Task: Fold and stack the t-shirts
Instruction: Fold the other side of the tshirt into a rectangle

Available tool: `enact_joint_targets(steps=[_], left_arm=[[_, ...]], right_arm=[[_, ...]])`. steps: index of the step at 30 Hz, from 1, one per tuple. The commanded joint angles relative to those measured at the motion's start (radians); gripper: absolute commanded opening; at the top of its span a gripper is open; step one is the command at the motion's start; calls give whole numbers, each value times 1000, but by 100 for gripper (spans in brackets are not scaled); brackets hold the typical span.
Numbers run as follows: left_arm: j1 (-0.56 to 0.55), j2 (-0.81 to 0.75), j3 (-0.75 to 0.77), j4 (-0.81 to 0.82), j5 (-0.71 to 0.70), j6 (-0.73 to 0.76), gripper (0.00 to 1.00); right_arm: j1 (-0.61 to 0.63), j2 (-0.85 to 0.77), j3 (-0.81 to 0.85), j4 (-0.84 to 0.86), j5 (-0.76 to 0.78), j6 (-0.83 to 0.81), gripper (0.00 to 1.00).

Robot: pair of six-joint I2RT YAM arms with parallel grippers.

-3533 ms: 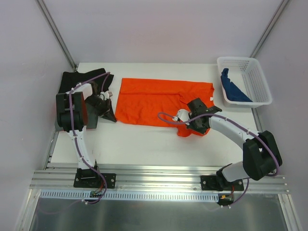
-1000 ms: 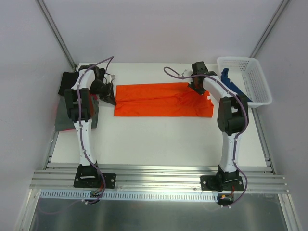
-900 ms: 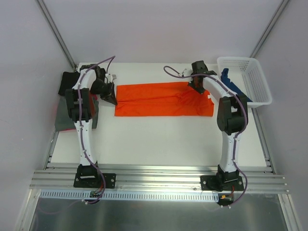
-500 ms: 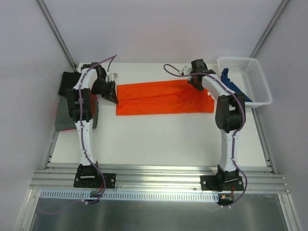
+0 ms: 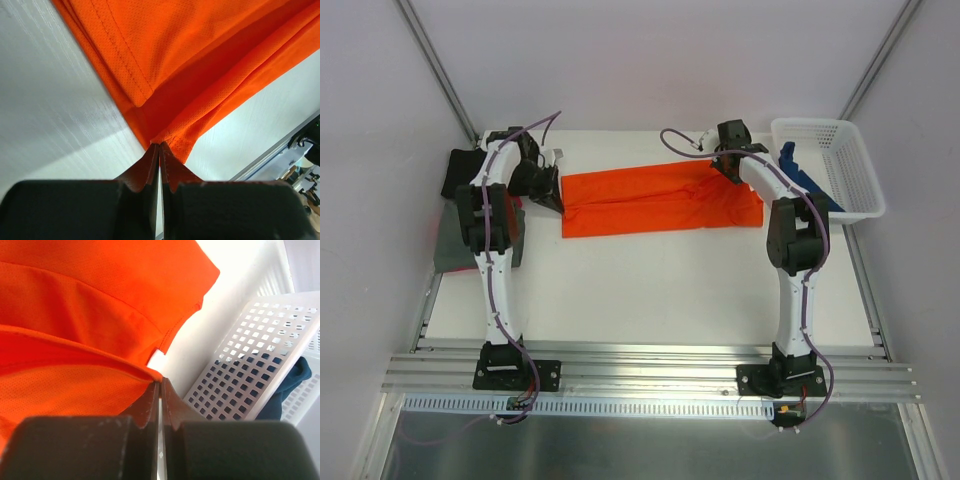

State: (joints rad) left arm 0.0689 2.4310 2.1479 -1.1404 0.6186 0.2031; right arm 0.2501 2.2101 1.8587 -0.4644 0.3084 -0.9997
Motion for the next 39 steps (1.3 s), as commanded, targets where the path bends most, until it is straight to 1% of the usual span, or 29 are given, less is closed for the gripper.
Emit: enact_joint_targets(steps=[1,4,12,16,18,20,25,26,27,28,29,30,31,32,33,34,35,39], left_arm=[[16,-111,3,-15,-2,24,0],[14,-141,-23,-16,13,25,0],[14,-225,-105,-19,43,28,0],[12,-237,-114,-22,62,27,0],[12,-221,-106,-22,60,27,0],[12,-201,-80,-24,50,24,0],[12,-116,-5,-21,27,15,0],[12,-101,6,-16,14,6,0],[12,-78,12,-9,-3,-1,0],[12,-67,21,-2,-26,-8,0],[11,-56,26,2,-37,-11,7],[9,-47,29,2,-52,-16,27],[9,-49,24,5,-66,-25,42],[9,-47,24,10,-85,-28,71],[8,-49,24,10,-91,-31,76],[8,-50,23,13,-102,-37,78],[8,-55,23,18,-118,-41,82],[5,-113,20,24,-149,-47,84]], right_arm=[[-6,-55,43,21,32,6,1],[-6,-88,31,9,32,6,0],[-5,-231,-122,-22,6,22,1],[-6,-273,-124,-23,-9,32,1],[-6,-248,-95,-23,-15,35,1],[-2,-201,-8,-36,-15,26,1],[8,17,170,-51,6,2,1],[9,49,239,-65,15,10,2],[12,81,261,-68,24,18,25],[12,129,276,-57,50,24,42],[23,141,275,-24,67,30,55],[26,151,272,-17,78,35,66],[32,152,273,-17,86,44,71],[37,146,269,-19,87,53,75],[43,139,252,-20,86,71,78],[46,128,244,-22,86,76,79],[49,103,237,-23,86,82,80],[51,21,209,-49,66,124,80]])
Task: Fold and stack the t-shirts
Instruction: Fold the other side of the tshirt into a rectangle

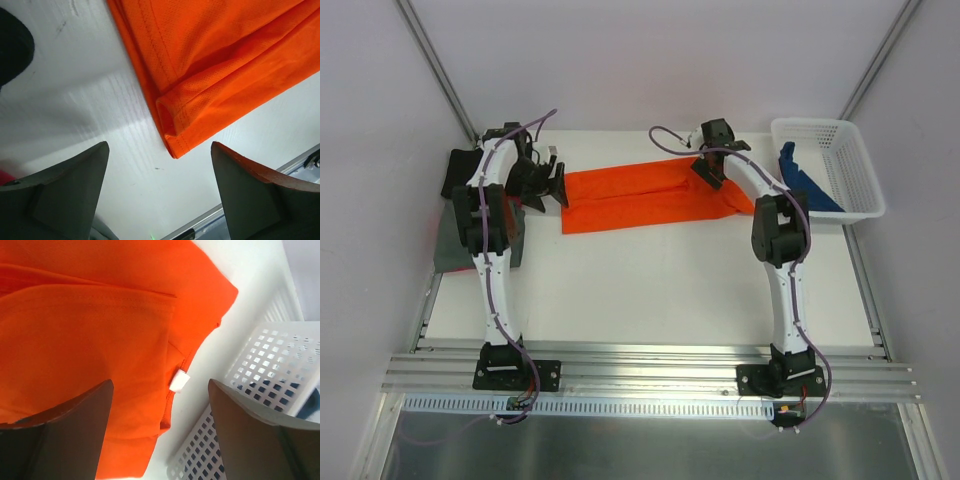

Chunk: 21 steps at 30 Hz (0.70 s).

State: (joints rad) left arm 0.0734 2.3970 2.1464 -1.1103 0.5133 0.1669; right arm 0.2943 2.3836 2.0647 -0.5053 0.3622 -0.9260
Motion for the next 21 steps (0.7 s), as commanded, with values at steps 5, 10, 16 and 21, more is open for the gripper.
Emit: enact_joint_targets(steps=[5,10,16,21], left_arm=[[-18,-165,-19,-6,-36,2,84],[-29,-200,-71,-5,-30,-3,99],[-52,-185,24,-17,174,5,99],[-116,-153,99,73,228,-85,98]], right_arm=[[11,-233,-66,-35,-6,82,80],[12,-311,-116,-125,-127,191,80],[-20,-403,-169,-243,-544,476,81],[-96,-411,-218,-165,-728,803,79]])
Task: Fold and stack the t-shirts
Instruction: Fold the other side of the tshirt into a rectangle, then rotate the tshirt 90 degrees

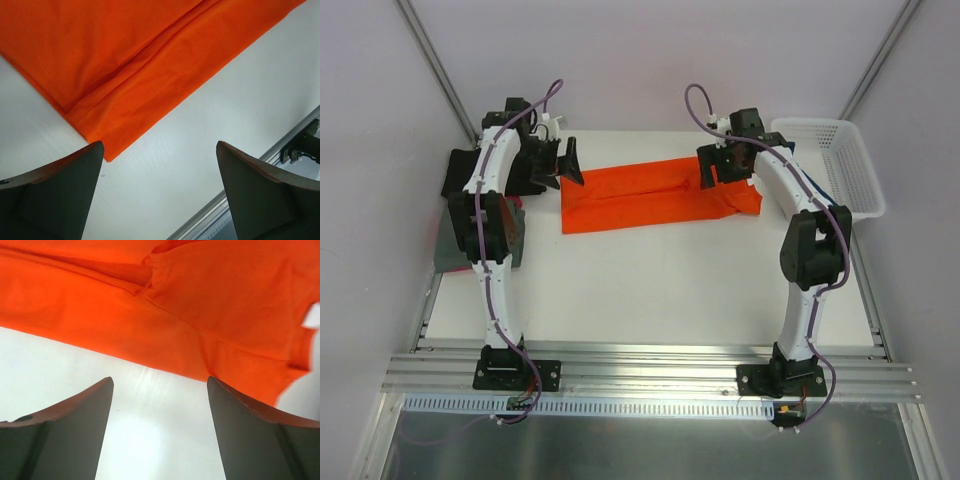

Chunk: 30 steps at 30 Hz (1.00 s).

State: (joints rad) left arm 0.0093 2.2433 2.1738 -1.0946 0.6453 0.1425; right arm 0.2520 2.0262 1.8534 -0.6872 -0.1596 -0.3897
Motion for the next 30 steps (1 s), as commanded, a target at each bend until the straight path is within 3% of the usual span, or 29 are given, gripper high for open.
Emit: enact_joint_targets(steps=[1,3,5,7,10,14,30], left_arm=[[-75,-2,78,90,93,-69,96],[-94,-8,86,230,39,-105,87],[-109,-5,69,349,-39,-112,81],[-111,28,112,441,-75,-133,85],[-109,131,204,458,-95,-139,86],[-111,211,204,483,-93,-187,86],[-109,276,150,498,-104,-211,86]], right_arm=[[-72,-49,-5,50,-227,293,80],[-83,-15,9,78,-242,345,82],[-79,59,114,48,-254,292,82],[-76,97,171,44,-212,273,82],[-72,144,179,69,-225,259,83],[-66,192,185,74,-218,238,83],[-85,324,207,72,-227,258,82]])
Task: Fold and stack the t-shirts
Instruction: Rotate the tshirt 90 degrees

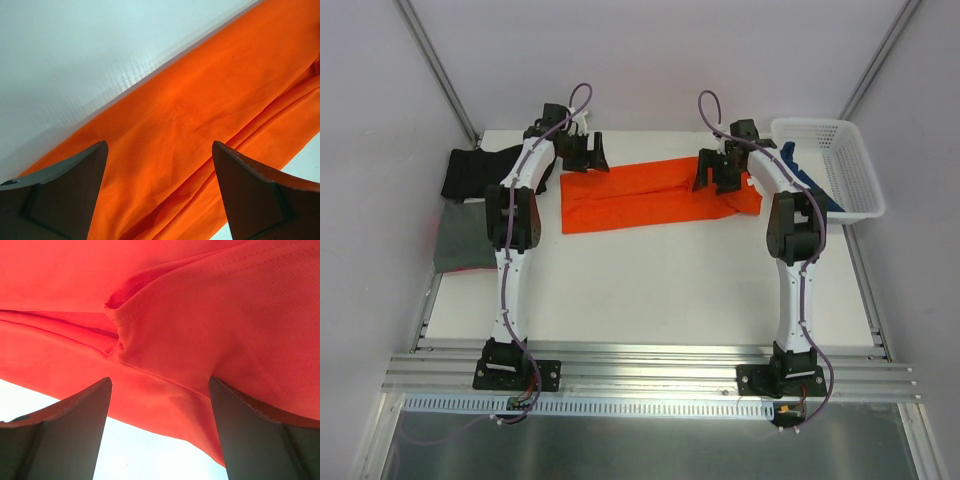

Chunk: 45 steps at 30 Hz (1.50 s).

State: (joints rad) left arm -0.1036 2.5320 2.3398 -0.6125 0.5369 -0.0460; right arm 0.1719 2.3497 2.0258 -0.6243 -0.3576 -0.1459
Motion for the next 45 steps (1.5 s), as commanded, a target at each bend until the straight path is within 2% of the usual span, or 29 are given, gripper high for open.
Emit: enact_joint_targets(steps=[1,10,16,25,29,39,45], left_arm=[[4,-22,-26,16,3,-25,86],[10,-79,-157,-7,15,-74,84],[10,-116,-247,-29,18,-75,82],[7,-278,-482,-81,41,-49,79],[7,-369,-635,-118,72,-37,78],[-1,-545,-827,-197,75,-12,79],[-33,-588,-887,-234,60,21,79]], right_arm=[[-3,3,34,9,-33,14,82],[-2,57,65,5,-32,28,82],[2,37,13,-14,-64,35,82],[-14,-65,-172,-35,-129,58,82],[-14,-147,-260,-40,-155,74,82],[-17,-319,-470,-54,-181,112,82],[-23,-259,-385,-40,-181,106,82]])
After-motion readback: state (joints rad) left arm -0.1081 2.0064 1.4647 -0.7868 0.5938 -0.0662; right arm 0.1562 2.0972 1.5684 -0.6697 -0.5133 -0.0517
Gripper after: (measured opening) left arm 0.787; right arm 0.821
